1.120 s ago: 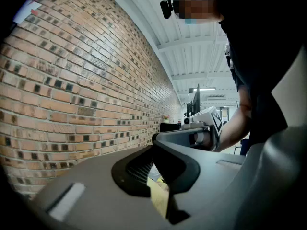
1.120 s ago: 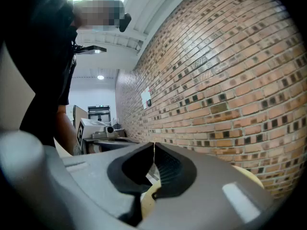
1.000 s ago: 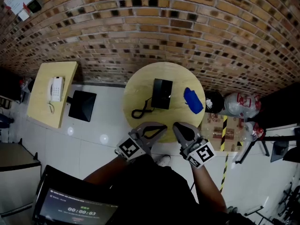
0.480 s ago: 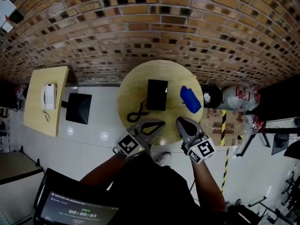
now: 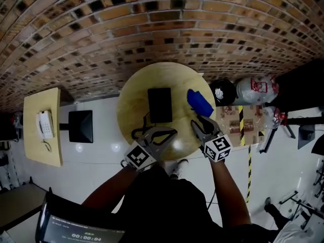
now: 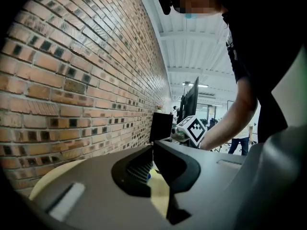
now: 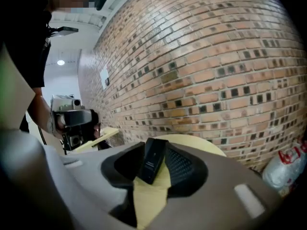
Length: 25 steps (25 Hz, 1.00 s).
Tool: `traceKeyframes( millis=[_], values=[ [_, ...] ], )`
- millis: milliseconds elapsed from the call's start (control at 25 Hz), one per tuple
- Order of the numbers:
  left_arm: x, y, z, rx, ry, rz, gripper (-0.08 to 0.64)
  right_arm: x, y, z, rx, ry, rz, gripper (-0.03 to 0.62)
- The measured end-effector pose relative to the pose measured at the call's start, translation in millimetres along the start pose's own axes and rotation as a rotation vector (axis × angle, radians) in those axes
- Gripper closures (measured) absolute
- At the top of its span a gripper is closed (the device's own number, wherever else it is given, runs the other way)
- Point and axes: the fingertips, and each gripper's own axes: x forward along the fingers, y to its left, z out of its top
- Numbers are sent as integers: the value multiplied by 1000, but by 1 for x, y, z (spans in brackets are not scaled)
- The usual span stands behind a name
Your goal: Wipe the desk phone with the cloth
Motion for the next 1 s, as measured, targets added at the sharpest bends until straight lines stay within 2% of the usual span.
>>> traceKeyframes(
  millis=[120, 400, 480, 600, 1000],
  values=[
    [7, 12, -6, -9, 9, -17, 563, 14, -28, -27, 17, 80, -44, 447],
    [21, 34, -14, -17, 30, -50, 563, 42, -83, -65, 18, 196, -145, 444],
    [24, 40, -16, -20, 35, -55, 563, 52, -96, -75, 16, 234, -154, 437],
    [25, 47, -20, -33, 39, -55, 563, 68, -111, -90, 16, 296, -145, 388],
    [11, 69, -40, -72, 59, -21, 563, 97, -157, -128, 12, 436, -179, 387]
  ],
)
